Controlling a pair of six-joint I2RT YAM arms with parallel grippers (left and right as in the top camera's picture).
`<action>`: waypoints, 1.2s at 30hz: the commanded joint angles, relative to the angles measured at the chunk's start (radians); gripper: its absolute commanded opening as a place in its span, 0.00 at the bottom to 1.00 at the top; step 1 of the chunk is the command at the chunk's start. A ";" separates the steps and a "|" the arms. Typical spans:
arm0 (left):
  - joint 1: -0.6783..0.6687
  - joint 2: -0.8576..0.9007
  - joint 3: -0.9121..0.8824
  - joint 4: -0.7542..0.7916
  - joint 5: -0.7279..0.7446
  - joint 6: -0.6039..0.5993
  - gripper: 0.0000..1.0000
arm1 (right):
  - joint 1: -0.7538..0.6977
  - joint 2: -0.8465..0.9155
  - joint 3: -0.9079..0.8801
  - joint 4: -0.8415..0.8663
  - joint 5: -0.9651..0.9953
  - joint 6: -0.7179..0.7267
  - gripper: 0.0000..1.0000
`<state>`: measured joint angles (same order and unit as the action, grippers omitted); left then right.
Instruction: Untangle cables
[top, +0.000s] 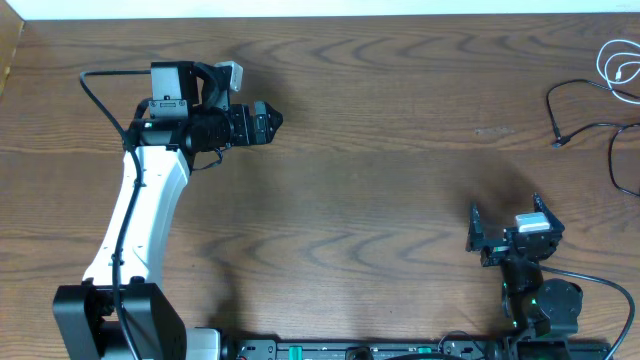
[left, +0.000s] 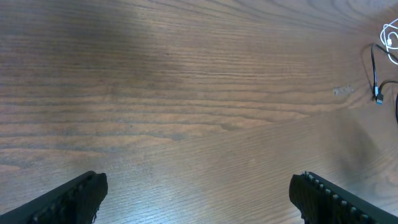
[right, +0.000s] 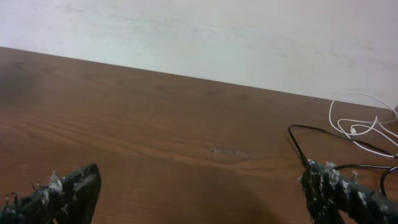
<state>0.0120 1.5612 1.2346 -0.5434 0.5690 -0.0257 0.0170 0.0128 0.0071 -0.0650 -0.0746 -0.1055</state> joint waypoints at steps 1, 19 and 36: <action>0.003 -0.019 0.006 -0.002 -0.006 0.003 0.99 | 0.006 -0.008 -0.002 -0.003 -0.007 0.015 0.99; 0.006 -0.022 0.006 -0.002 -0.032 0.003 0.99 | 0.006 -0.008 -0.002 -0.003 -0.007 0.014 0.99; 0.005 -0.354 -0.102 0.030 -0.314 0.075 0.99 | 0.006 -0.008 -0.002 -0.003 -0.007 0.014 0.99</action>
<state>0.0124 1.2991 1.1854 -0.5243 0.3637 -0.0078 0.0170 0.0124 0.0071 -0.0650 -0.0746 -0.1055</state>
